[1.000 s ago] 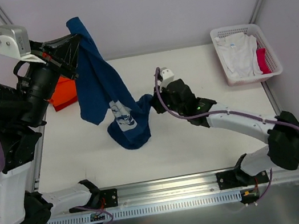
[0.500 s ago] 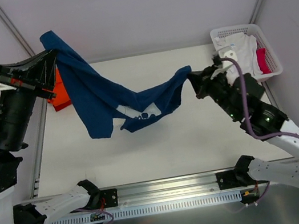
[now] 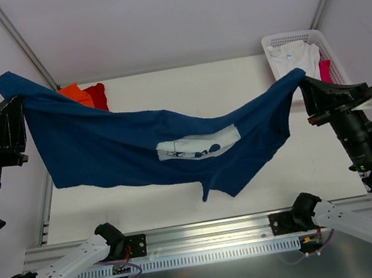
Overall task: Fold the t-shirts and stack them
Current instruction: Flatten out the tshirt
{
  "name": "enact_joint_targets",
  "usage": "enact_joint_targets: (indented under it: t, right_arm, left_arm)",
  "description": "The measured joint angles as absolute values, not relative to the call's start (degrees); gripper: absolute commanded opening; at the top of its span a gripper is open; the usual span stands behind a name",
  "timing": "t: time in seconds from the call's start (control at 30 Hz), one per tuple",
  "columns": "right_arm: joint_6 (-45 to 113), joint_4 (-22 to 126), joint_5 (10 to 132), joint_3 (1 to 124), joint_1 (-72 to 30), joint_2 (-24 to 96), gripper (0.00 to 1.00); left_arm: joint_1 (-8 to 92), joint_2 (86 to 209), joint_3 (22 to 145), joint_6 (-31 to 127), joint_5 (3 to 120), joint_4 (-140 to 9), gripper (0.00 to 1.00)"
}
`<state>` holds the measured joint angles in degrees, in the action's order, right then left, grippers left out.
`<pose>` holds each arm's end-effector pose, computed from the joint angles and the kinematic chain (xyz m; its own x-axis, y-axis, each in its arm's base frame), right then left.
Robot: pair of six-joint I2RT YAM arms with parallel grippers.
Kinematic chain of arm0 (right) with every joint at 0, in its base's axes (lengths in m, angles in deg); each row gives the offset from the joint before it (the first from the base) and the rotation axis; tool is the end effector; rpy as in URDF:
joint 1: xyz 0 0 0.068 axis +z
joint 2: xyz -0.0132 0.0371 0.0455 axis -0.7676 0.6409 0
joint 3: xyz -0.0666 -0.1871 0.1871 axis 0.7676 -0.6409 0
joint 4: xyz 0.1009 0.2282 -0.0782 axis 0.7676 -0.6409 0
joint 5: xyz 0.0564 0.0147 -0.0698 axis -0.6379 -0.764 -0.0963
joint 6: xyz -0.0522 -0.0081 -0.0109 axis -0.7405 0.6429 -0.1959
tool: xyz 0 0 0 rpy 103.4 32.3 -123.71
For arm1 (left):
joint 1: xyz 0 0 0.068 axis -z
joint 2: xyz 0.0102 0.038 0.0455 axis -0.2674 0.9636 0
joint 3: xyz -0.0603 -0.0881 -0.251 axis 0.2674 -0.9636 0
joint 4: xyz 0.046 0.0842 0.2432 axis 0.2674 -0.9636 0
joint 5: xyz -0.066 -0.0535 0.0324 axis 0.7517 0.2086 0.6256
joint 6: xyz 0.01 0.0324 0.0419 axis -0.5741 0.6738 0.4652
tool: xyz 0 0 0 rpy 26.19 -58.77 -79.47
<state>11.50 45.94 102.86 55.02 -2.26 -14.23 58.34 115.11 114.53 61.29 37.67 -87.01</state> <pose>0.0397 0.0222 0.5000 0.4499 0.1254 -0.8842 -0.3295 0.9435 -0.0338 -0.0094 0.0219 0.6077 0.4935 -0.4282 -0.7570 0.4938 0.8545 -0.1614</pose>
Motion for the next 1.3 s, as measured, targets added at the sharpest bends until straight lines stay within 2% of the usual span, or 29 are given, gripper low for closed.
enact_joint_targets:
  t: [0.17, 0.37, 0.73, 1.0, 1.3]
  right_arm:
    - [9.7, 46.0, 102.8, 59.3, -2.3, -14.6, 0.0]
    - [8.6, 45.9, 104.3, 60.9, -2.3, -12.6, 0.0]
    - [8.9, 45.4, 111.6, 50.8, -2.3, -0.6, 0.0]
    - [9.9, 46.5, 114.8, 48.5, -6.6, 9.1, 0.0]
    - [12.9, 52.0, 112.2, 47.5, -16.6, 23.5, 0.0]
  left_arm:
    - [58.3, 114.7, 109.5, 60.9, 35.4, -86.0, 0.0]
    - [58.3, 115.5, 97.4, 58.2, 31.6, -85.3, 0.0]
    - [58.3, 119.1, 74.1, 53.2, 22.6, -82.4, 0.0]
    - [54.6, 121.8, 67.4, 53.2, 18.7, -74.9, 0.0]
    - [44.6, 134.6, 62.2, 53.5, 20.6, -62.2, 0.0]
